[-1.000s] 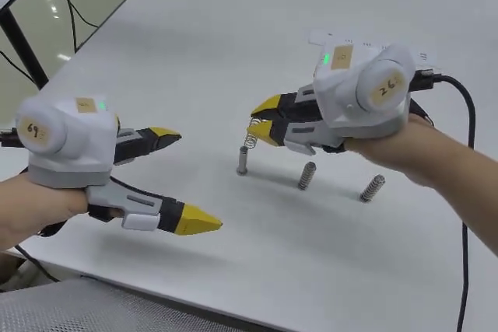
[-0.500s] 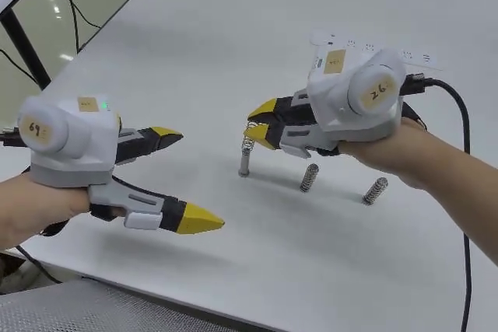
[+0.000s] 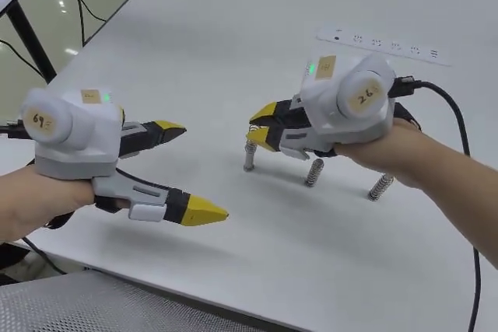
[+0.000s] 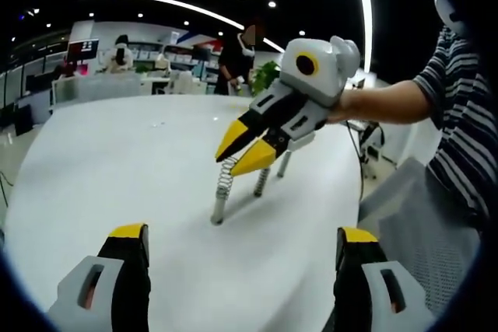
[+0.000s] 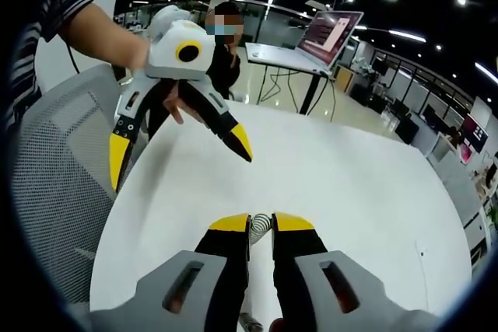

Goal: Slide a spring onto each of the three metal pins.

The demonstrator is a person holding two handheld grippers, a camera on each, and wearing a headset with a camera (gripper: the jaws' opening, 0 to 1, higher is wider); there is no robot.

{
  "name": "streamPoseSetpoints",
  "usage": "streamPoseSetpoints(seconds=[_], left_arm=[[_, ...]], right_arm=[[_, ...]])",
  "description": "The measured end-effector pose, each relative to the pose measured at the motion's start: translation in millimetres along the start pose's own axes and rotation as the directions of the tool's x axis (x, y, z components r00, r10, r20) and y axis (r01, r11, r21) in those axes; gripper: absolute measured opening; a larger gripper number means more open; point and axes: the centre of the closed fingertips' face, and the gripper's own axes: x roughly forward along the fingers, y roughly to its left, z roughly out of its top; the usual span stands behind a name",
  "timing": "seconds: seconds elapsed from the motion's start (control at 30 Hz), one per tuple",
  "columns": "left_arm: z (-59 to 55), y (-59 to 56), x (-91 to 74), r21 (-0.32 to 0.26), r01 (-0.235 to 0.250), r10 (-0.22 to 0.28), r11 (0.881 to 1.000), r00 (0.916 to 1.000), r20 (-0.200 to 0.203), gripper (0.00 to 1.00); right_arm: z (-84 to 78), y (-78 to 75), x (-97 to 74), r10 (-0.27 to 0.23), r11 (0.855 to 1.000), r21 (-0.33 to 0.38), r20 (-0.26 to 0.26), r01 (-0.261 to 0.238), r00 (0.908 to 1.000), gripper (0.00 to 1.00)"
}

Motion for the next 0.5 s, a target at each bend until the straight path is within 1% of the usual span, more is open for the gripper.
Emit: streamPoseSetpoints(seconds=[0.1,0.33,0.4,0.5], left_arm=[[-0.6,-0.1,0.0,-0.002,0.000,0.000,1.000,1.0000,0.000,0.97],[-1.8,-1.8,1.1,-0.002,0.002,-0.002,1.000,1.0000,-0.003,0.97],[-2.0,-1.9,1.8,-0.002,0.001,-0.001,1.000,1.0000,-0.003,0.97],[-0.9,-2.7,2.8,-0.003,0.004,-0.004,1.000,1.0000,0.000,0.97]], right_arm=[[-4.9,2.6,4.1,0.005,1.000,-0.002,-0.012,-0.005,0.9999,0.07],[-16.8,3.4,15.4,0.010,1.000,0.007,-0.033,-0.010,0.9994,0.07],[-22.0,4.0,19.3,0.011,1.000,-0.006,-0.053,-0.011,0.9986,0.07],[-24.5,5.8,23.9,0.016,1.000,-0.014,-0.059,-0.017,0.9981,0.07]])
